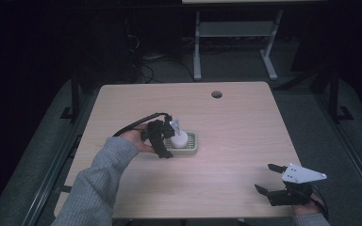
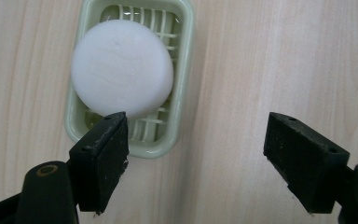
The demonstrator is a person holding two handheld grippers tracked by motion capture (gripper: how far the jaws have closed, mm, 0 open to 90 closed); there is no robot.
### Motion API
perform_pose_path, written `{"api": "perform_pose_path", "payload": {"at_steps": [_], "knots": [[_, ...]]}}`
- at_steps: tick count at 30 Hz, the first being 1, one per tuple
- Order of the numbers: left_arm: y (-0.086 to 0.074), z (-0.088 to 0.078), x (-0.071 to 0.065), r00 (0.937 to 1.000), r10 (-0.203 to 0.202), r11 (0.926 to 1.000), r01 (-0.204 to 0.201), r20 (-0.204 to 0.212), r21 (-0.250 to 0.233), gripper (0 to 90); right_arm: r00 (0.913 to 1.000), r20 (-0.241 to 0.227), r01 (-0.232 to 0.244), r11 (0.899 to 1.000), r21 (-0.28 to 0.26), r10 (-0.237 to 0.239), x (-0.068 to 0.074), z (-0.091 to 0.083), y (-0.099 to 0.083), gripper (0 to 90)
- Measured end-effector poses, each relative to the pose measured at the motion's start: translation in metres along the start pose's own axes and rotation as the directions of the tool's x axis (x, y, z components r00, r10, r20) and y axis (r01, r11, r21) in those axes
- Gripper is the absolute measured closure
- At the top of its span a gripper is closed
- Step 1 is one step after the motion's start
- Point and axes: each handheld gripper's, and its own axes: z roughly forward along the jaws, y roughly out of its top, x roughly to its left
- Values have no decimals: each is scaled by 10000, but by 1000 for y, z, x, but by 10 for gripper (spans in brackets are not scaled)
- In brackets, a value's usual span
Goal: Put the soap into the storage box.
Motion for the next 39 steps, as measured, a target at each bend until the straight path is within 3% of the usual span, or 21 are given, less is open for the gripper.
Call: {"api": "perform_pose_path", "payload": {"at_steps": [7, 17, 39], "knots": [[-7, 1, -5, 10000, -82, 9999, 83, -57, 108, 215, 10000, 15, -3, 10000, 24, 3, 0, 0, 0, 137], [-3, -3, -14, 9997, 238, 9997, -238, -94, 37, 215, 10000, 37, -4, 10000, 32, 4, 0, 0, 0, 137], [-19, 4, -34, 9998, 195, 9997, -196, -84, -167, 210, 10000, 9, -26, 9999, 127, 26, 0, 2, 0, 137]]}}
